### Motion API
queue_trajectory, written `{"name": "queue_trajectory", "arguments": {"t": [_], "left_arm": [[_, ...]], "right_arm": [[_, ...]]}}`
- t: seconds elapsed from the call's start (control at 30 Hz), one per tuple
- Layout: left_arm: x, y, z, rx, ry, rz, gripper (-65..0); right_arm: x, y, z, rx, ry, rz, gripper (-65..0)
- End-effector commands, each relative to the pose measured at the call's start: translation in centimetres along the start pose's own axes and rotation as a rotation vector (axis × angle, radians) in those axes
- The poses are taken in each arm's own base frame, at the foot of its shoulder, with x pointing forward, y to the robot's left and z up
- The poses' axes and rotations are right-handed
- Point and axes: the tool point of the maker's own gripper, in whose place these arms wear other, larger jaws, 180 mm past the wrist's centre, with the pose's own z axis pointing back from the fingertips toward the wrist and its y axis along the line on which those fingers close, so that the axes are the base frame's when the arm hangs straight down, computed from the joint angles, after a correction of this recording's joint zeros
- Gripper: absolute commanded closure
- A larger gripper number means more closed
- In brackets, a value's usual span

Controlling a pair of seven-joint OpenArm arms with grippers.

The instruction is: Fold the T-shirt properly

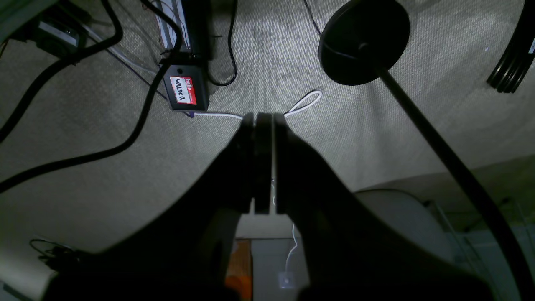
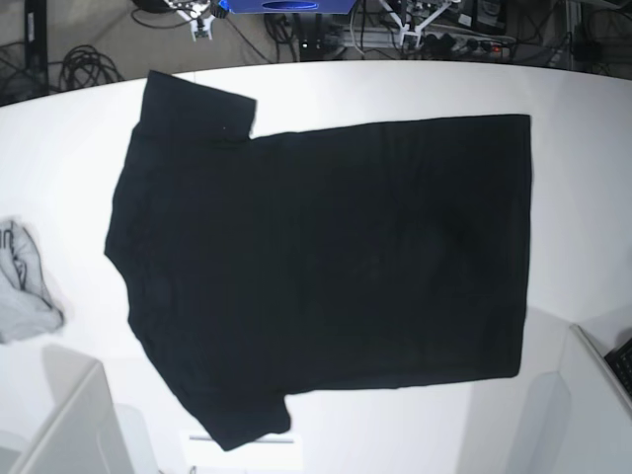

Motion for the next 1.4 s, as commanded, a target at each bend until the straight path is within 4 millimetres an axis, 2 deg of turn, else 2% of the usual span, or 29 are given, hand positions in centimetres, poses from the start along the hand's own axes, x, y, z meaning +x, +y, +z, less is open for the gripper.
{"name": "queue_trajectory", "arguments": {"t": [0.0, 0.07, 0.13, 0.2, 0.23, 0.33, 0.37, 0.43, 0.57, 0.8, 0.9, 1.03, 1.17, 1.27, 1.37], "left_arm": [[-0.7, 0.2, 0.1, 0.007, 0.008, -0.008, -12.8], [-1.2, 0.3, 0.1, 0.008, 0.013, -0.009, -24.7], [-1.5, 0.2, 0.2, 0.008, 0.011, -0.009, -29.9], [-1.6, 0.2, 0.2, 0.008, 0.013, -0.002, -26.3], [-1.6, 0.2, 0.2, 0.008, 0.013, 0.0, -22.2], [-1.6, 0.2, 0.2, 0.007, 0.013, -0.009, -3.9], [-1.6, 0.2, 0.2, 0.007, 0.015, -0.009, 0.0], [-1.7, 0.2, 0.2, 0.007, 0.018, -0.009, 0.0], [-1.8, 2.0, 0.2, 0.034, 0.019, 0.008, 0.0], [-1.9, 2.0, 0.2, 0.034, 0.028, 0.008, 0.0], [-2.2, 1.9, 0.3, 0.032, 0.031, -0.004, 0.0], [-3.5, 1.8, 0.5, 0.03, 0.043, -0.014, 0.0], [-5.4, 1.7, 0.9, 0.027, 0.06, -0.02, 0.0], [-5.2, 2.3, 1.6, 0.036, 0.003, -0.021, 0.0], [-4.3, 2.5, 2.7, 0.039, -0.072, -0.027, 0.0]], "right_arm": [[-0.5, 0.5, 0.0, 0.003, 0.008, 0.001, 0.0], [-0.5, 0.5, 0.0, 0.003, 0.006, 0.001, 0.0], [-0.6, 0.4, 0.0, 0.001, 0.006, 0.001, 0.0], [-0.6, 0.1, 0.0, -0.003, 0.006, 0.003, 0.0], [-0.7, 0.1, 0.0, -0.003, 0.008, 0.003, 0.0], [-0.7, 0.1, 0.0, -0.003, 0.013, 0.003, 0.0], [-0.7, 0.1, 0.0, -0.003, 0.013, 0.005, 0.0], [-0.7, 0.0, 0.0, -0.005, 0.013, 0.004, 0.0], [-0.5, 0.0, 0.0, -0.005, 0.009, 0.006, 0.0], [0.5, 0.0, 0.0, -0.006, -0.012, 0.006, 0.0], [0.7, -0.9, 0.1, -0.019, -0.013, -0.001, 0.0], [1.1, -1.1, 0.5, -0.024, -0.088, 0.001, 0.0], [0.0, -1.3, 0.8, -0.028, -0.088, 0.004, 0.0], [-0.4, -1.3, 1.3, -0.029, -0.114, 0.007, 0.0], [0.1, -1.2, 2.4, -0.029, -0.176, 0.012, 0.0]]}}
